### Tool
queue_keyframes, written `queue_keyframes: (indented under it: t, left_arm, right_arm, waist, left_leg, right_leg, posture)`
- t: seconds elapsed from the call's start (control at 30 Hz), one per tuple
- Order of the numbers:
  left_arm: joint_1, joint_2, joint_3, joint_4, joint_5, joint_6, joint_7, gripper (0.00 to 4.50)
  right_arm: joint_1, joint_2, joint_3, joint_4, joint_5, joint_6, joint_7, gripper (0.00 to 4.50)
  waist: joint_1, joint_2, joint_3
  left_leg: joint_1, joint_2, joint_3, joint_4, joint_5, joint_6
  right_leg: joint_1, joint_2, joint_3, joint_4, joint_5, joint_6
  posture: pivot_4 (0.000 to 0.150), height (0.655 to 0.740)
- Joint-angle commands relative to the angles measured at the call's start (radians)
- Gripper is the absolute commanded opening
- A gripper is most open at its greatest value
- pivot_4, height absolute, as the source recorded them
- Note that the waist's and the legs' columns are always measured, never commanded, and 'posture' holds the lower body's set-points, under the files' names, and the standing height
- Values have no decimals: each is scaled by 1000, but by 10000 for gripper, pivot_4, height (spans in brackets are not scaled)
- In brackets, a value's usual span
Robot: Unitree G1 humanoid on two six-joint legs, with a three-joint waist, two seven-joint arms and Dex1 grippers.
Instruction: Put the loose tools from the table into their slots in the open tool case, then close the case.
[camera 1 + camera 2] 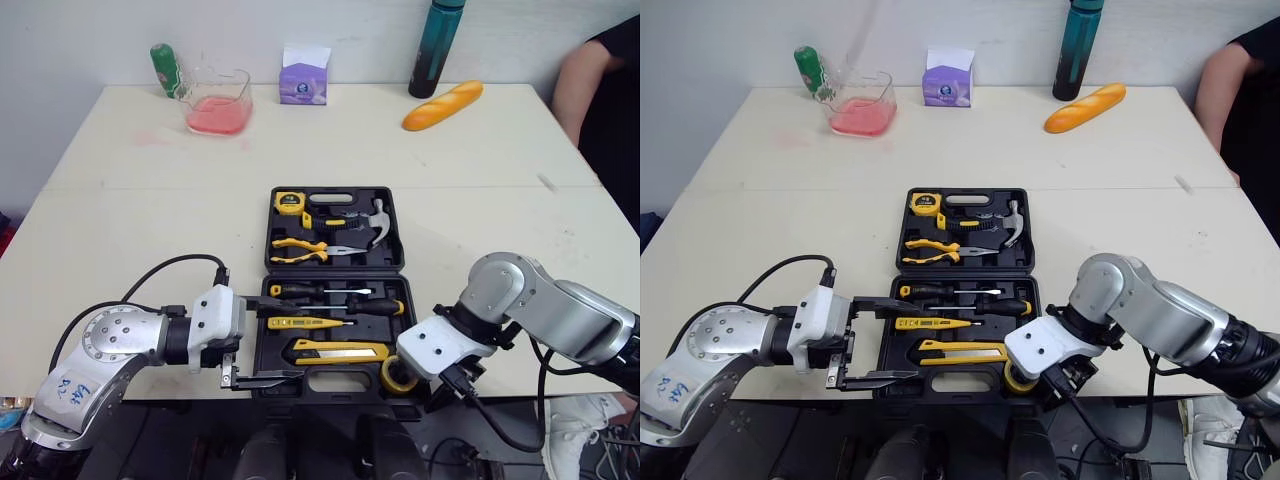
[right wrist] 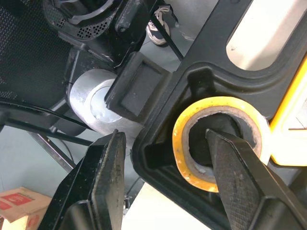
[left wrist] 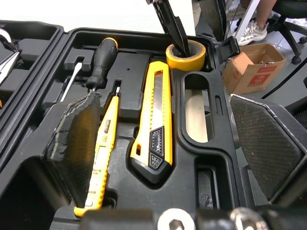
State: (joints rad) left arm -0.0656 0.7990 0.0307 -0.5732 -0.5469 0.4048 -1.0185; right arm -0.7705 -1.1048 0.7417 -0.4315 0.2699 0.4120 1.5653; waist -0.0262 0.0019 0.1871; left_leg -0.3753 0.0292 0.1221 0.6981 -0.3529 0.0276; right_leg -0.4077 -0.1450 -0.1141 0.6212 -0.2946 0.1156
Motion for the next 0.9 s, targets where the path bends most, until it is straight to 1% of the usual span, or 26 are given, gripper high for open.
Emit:
queue_keyframes:
  t: [0.03, 0.13, 0.17, 0.2, 0.33, 0.4, 0.47, 0.53, 0.63, 0.67, 0.73, 0.77, 0.83, 0.87, 0.9]
  left_arm:
    - [-9, 9, 28, -26, -19, -5, 0, 45000]
    - [-11, 8, 30, -19, -12, -14, 0, 45000]
    - [-12, 8, 32, -17, -9, -17, 0, 45000]
    - [-12, 7, 32, -15, -7, -20, 1, 45000]
    - [-16, 7, 36, -6, 0, -28, 0, 45000]
    - [-15, 12, 47, 9, 5, -39, -7, 45000]
    - [-2, 18, 63, 23, 10, -58, -17, 45000]
    - [9, 22, 74, 33, 12, -72, -28, 45000]
    - [8, 28, 82, 62, 24, -100, -44, 45000]
    - [2, 24, 84, 70, 26, -110, -45, 45000]
    - [-10, 19, 83, 85, 29, -123, -48, 45000]
    - [-15, 18, 81, 93, 37, -131, -48, 45000]
    - [-20, 17, 80, 104, 41, -139, -51, 45000]
    - [-23, 17, 82, 109, 38, -140, -53, 45000]
    - [-25, 17, 84, 113, 34, -138, -55, 45000]
  right_arm:
    - [-11, -37, -24, -10, 64, -22, 49, 27531]
    - [9, -75, -72, 5, 149, -37, 49, 27531]
    - [24, -79, -106, 11, 206, -35, 49, 27531]
    - [34, -86, -129, 14, 231, -18, 49, 27531]
    - [92, -131, -205, 39, 295, -53, 49, 27531]
    - [151, -126, -319, 77, 355, -33, 27, 27531]
    - [210, -93, -424, 95, 404, -27, -20, 27531]
    - [260, -70, -496, 95, 442, -16, -28, 27531]
    - [416, -89, -618, 97, 480, 7, -32, 27531]
    - [460, -79, -652, 99, 480, 3, -46, 25252]
    - [503, -13, -702, 119, 461, -34, -104, 19262]
    - [514, 62, -740, 152, 446, -102, -148, 13886]
    - [532, 128, -782, 177, 422, -157, -180, 3423]
    - [543, 149, -799, 177, 415, -167, -192, 232]
    - [555, 158, -810, 170, 412, -167, -195, 232]
  waist:
    - [0, 0, 0]
    - [1, 0, 0]
    - [1, 0, 0]
    - [1, 0, 0]
    - [2, 0, 0]
    - [2, 0, 0]
    - [3, -1, 0]
    - [3, 0, 0]
    - [6, -1, 0]
    - [11, -1, 0]
    - [22, -1, 1]
    - [22, -1, 0]
    - [23, -2, 0]
    - [24, -2, 0]
    - [25, -1, 0]
  left_leg:
    - [0, 0, 0, 0, 0, 0]
    - [0, 0, 0, 0, 0, 0]
    - [0, 0, 0, 0, 0, 0]
    - [0, 0, 0, 0, 0, 0]
    - [0, 0, 0, 0, 0, 0]
    - [0, 0, 0, 0, 0, 0]
    - [0, 0, 0, 0, 0, 0]
    - [0, 0, 0, 0, 0, 0]
    - [0, 0, 0, -1, 0, 0]
    - [0, 0, 0, -1, 0, 0]
    - [0, 0, 1, 0, 0, 1]
    - [0, 0, 1, 1, 0, 1]
    - [2, 0, 2, 1, 0, 1]
    - [2, 0, 2, 1, 0, 1]
    - [2, 0, 2, 0, 0, 1]
  right_leg:
    - [0, 0, 0, 0, 0, 0]
    - [0, 0, 0, 0, 0, 0]
    - [0, 0, 0, 0, 0, 0]
    - [0, -1, 0, 0, 0, 0]
    - [0, -1, 0, -1, 0, 0]
    - [0, -1, 0, -1, 0, 0]
    - [0, -1, 0, -1, 0, 0]
    - [0, -1, 0, 0, 0, 0]
    - [0, 0, 0, -1, 0, 0]
    - [1, 0, 0, -1, 0, 0]
    - [1, 0, 0, -1, 0, 0]
    - [1, 0, 0, -1, 0, 0]
    - [1, 0, 1, 0, 0, 1]
    - [1, 0, 1, 0, 0, 1]
    - [1, 0, 1, 0, 0, 1]
  posture:
    - [1500, 7400]
    - [1500, 7400]
    - [1500, 7400]
    - [1500, 7400]
    - [1500, 7400]
    - [1500, 7400]
    - [1500, 7400]
    - [1500, 7400]
    - [1500, 7400]
    - [1500, 7400]
    - [1500, 7400]
    - [1500, 7400]
    - [1500, 7400]
    - [1500, 7400]
    - [1500, 7400]
